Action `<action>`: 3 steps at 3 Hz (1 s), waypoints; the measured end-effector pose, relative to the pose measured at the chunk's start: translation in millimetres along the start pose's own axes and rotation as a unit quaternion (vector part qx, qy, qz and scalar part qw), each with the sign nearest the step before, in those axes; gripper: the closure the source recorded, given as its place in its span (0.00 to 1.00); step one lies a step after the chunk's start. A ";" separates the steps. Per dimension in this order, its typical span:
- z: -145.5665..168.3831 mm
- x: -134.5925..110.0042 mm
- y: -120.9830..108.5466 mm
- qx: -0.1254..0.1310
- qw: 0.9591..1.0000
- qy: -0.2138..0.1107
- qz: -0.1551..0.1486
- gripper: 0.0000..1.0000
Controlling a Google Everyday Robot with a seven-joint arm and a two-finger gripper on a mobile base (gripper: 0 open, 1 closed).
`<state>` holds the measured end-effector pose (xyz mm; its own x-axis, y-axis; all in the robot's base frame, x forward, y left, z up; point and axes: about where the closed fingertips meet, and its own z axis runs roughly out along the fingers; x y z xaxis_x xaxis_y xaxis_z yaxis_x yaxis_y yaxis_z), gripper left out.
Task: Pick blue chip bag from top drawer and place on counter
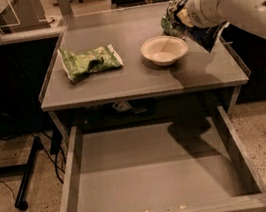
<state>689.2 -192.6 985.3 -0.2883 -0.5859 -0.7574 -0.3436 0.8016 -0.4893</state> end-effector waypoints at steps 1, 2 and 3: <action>13.4 17.5 7.7 -0.014 1.000 0.012 0.018 1.00; 22.2 32.1 12.7 -0.025 0.999 0.021 0.034 1.00; 27.8 46.5 13.9 -0.030 0.998 0.032 0.048 1.00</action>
Offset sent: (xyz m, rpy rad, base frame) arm 0.0082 -0.0127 -0.0602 0.0945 0.1059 -0.0227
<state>695.8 -205.3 931.2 -0.3778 -0.5145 -0.7698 -0.3641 0.8470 -0.3874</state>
